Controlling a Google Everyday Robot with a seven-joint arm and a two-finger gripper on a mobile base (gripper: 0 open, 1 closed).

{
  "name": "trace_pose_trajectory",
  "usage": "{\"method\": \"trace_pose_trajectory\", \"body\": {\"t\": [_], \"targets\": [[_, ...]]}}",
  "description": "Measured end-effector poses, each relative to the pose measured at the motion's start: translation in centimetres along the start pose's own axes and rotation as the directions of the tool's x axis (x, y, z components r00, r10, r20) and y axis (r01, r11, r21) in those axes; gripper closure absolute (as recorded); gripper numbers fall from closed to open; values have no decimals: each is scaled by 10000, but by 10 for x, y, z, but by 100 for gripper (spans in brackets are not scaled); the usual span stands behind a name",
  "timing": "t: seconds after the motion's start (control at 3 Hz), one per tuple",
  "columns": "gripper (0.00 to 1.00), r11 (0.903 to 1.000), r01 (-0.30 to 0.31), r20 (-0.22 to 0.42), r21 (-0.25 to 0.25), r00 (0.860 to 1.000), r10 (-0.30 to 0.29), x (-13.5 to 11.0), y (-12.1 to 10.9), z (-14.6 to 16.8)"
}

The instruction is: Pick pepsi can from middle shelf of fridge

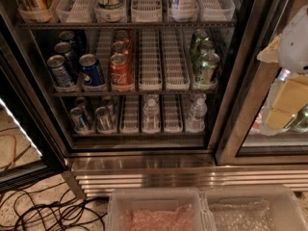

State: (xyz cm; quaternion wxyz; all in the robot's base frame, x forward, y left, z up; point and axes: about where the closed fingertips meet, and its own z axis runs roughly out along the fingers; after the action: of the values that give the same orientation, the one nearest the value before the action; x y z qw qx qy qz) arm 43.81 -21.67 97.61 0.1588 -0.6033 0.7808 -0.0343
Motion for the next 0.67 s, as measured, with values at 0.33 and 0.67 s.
{"method": "trace_pose_trajectory", "body": {"t": [0.33,0.67], "targets": [[0,10000,0,0,0,10000,0,0,0,0],[0,9994,-216,-41,270,9998,217,-15,4,9]]}}
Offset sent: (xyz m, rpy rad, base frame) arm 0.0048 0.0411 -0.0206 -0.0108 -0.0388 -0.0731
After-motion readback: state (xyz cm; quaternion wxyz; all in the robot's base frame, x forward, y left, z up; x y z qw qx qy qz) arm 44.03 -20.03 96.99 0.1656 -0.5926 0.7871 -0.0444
